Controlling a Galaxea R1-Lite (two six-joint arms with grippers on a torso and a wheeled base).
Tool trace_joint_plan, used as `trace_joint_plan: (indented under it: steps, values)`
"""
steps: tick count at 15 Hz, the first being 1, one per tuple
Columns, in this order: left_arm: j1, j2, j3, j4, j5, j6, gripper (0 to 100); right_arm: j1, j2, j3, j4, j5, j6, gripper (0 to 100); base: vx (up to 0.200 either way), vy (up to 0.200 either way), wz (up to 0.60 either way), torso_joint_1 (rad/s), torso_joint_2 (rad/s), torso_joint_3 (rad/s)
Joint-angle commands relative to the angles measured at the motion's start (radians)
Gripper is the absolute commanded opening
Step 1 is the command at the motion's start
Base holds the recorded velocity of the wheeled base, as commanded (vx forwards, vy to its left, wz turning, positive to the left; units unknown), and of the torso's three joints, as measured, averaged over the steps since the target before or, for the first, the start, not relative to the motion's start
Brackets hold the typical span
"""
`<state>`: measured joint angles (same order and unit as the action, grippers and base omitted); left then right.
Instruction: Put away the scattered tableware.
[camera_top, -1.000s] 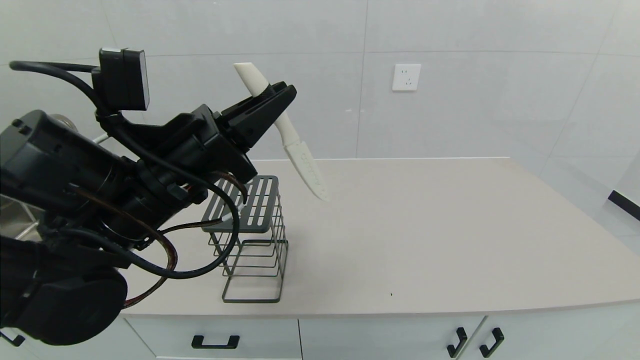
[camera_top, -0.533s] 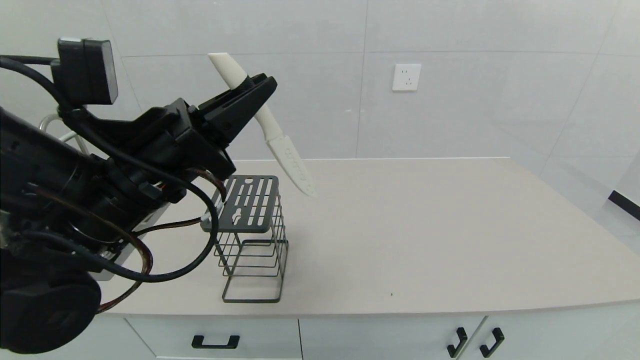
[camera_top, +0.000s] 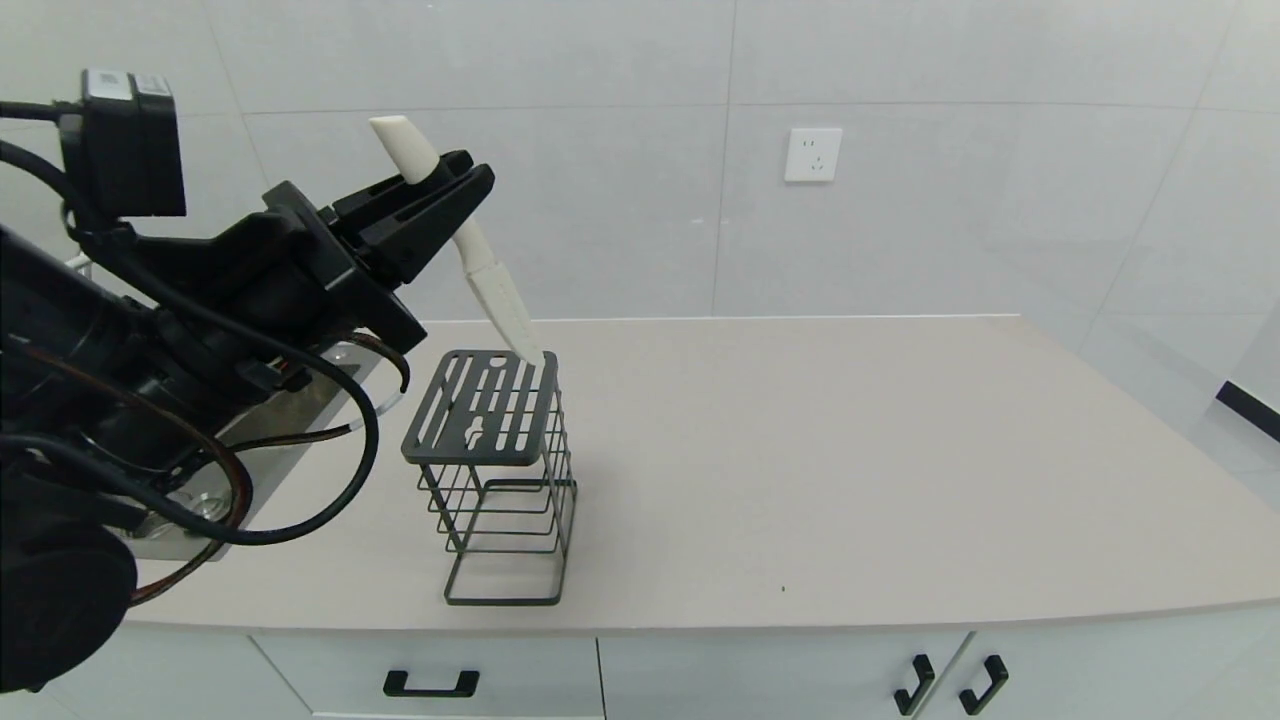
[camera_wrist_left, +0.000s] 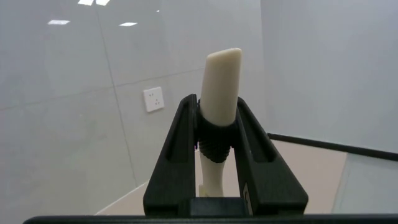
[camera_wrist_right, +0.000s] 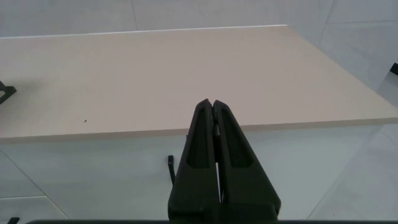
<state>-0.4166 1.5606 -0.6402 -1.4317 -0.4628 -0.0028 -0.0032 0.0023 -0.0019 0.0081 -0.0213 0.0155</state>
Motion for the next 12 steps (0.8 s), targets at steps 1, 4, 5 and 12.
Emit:
trace_joint_plan:
  steps: [1,4,5,12]
  values:
    - [0.025,0.024,0.002,0.002,-0.036,0.02,0,0.0,0.001,0.0,0.0,0.001,0.0,0,0.0,0.0,0.0,0.0,0.0,0.0]
    - [0.024,0.049,0.027,0.004,-0.04,0.037,0,0.0,0.001,0.0,0.001,0.0,0.001,0,0.0,0.0,0.0,0.0,0.0,0.0]
    - [0.025,0.067,0.034,0.002,-0.037,0.046,0,0.0,0.001,0.0,0.0,0.001,0.003,0,0.0,0.0,0.0,0.0,0.0,0.0]
    - [0.019,0.113,-0.142,0.122,0.038,0.064,0,0.0,0.001,0.0,0.001,0.0,0.001,0,0.0,0.0,0.0,0.0,0.0,0.0]
